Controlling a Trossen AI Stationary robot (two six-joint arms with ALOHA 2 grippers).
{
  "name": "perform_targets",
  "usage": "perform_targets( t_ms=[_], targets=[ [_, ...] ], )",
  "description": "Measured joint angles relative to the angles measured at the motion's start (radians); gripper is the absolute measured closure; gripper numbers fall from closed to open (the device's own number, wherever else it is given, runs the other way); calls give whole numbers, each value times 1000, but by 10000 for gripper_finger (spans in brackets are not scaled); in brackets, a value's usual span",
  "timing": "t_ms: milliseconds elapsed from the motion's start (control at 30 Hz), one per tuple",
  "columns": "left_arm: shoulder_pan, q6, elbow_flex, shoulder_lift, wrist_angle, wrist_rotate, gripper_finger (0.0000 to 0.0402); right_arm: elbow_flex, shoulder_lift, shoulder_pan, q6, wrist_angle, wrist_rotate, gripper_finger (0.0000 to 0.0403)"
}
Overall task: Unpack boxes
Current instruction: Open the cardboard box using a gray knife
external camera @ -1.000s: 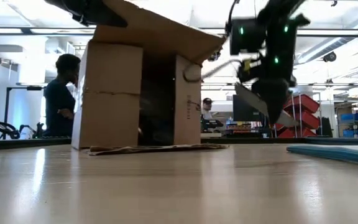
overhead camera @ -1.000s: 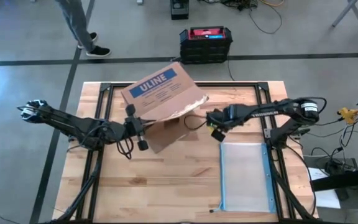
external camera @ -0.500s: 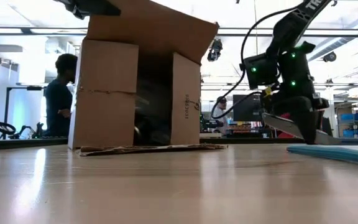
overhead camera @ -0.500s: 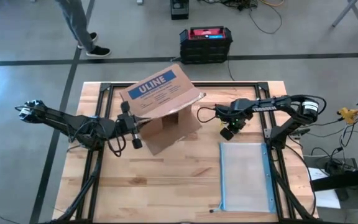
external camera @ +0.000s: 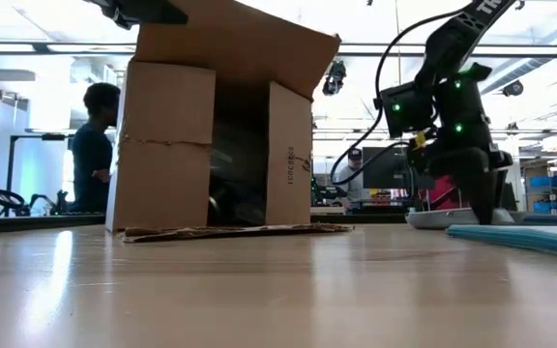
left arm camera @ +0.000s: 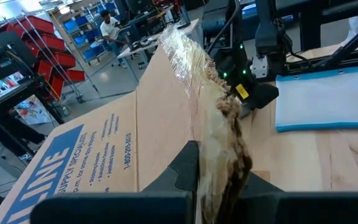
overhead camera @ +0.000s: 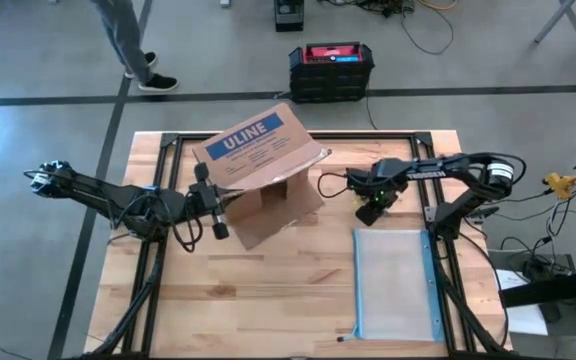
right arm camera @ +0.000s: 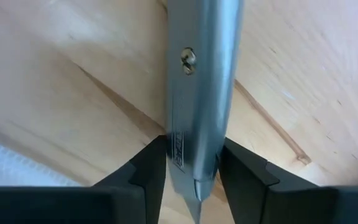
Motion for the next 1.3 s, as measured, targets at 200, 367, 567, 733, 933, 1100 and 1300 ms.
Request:
perform_targets(
  t_ms=[200, 367, 567, 733, 933, 1100, 1300],
  targets=[
    [0, -13, 0, 3, 4, -3, 401, 62, -39, 3, -59, -75, 1, 310],
    [2, -21, 0, 8, 20, -34, 401, 103, -99, 28, -144, 55, 4, 328],
    [12, -22, 0, 21, 92, -60, 401, 77, -115, 135, -309, 599, 1, 365],
    [26, -23, 0, 41, 166, -97, 401, 39, -32, 225, -432, 1095, 1, 399],
    [27, -46, 1, 51, 168, -151, 401, 35, 142, 292, -484, 1484, 144, 402],
    [26, -79, 1, 70, 175, -152, 401, 34, 313, 322, -478, 1805, 382, 403],
    [27, -93, 1, 111, 201, -152, 401, 77, 448, 344, -501, 1959, 558, 403]
  ],
)
